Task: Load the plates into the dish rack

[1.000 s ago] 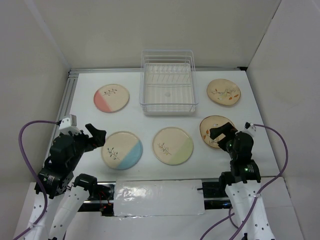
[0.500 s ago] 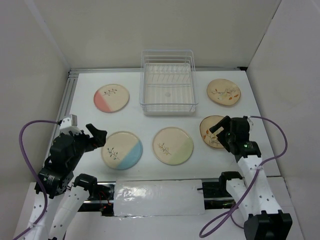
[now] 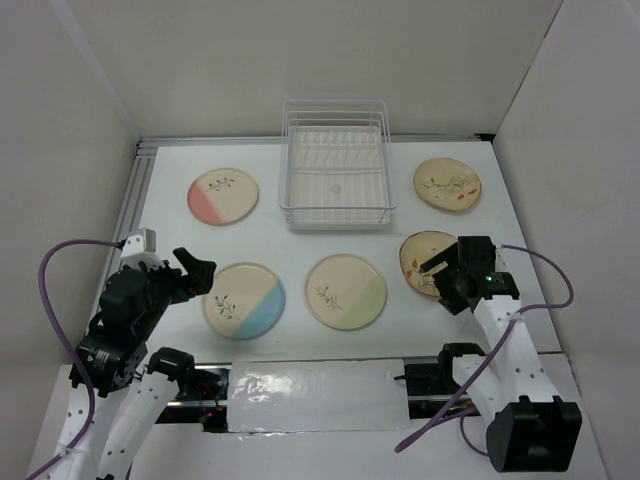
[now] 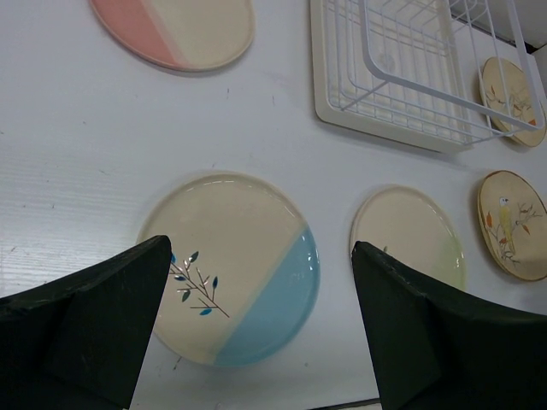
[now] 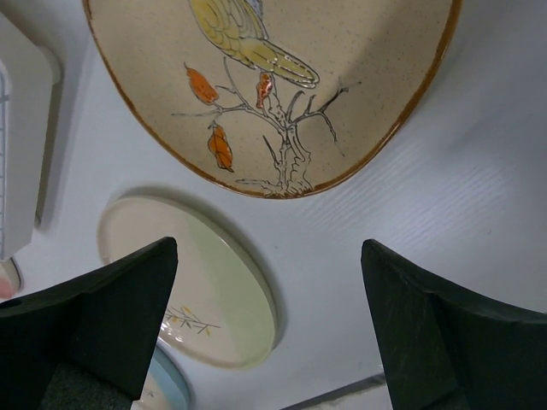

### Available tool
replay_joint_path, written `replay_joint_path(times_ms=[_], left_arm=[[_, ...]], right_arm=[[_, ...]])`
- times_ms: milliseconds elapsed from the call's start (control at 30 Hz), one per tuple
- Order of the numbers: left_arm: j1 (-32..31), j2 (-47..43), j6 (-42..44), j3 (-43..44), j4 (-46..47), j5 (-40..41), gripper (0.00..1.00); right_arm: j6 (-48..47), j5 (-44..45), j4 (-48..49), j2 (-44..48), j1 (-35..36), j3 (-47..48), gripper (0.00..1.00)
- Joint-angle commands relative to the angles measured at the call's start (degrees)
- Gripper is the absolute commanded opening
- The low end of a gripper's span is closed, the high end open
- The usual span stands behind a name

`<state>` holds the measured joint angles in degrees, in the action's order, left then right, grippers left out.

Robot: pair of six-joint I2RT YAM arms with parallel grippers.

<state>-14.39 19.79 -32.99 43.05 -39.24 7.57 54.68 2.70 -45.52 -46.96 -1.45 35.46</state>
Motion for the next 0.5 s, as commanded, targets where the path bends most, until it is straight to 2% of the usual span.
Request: replay_joint_path(times_ms=[0,133,300,467], left_arm=[[-0.2,0.42,1.26,-0.07,3.03,-0.89,1.0],[-0.2,-0.1,1.26,-0.6,3.03,-0.89,1.0],[-0.2,-0.1,1.26,-0.6,3.03,-1.42,1.0],[-0.2,-0.1,1.26,-0.6,3.03,-1.95,1.0]], right_arm=[[3.33,-4.18,0.41,-0.68,-1.36,-2.32,0.94],[5.61,-4.19,5.08,-0.15,-2.59,-5.32,0.92],[6.15,-2.18,5.09,-1.38,-3.12,-5.93,0.92],[7.54,-1.64,9.12,-0.86,-4.69,-9.26,0.89]])
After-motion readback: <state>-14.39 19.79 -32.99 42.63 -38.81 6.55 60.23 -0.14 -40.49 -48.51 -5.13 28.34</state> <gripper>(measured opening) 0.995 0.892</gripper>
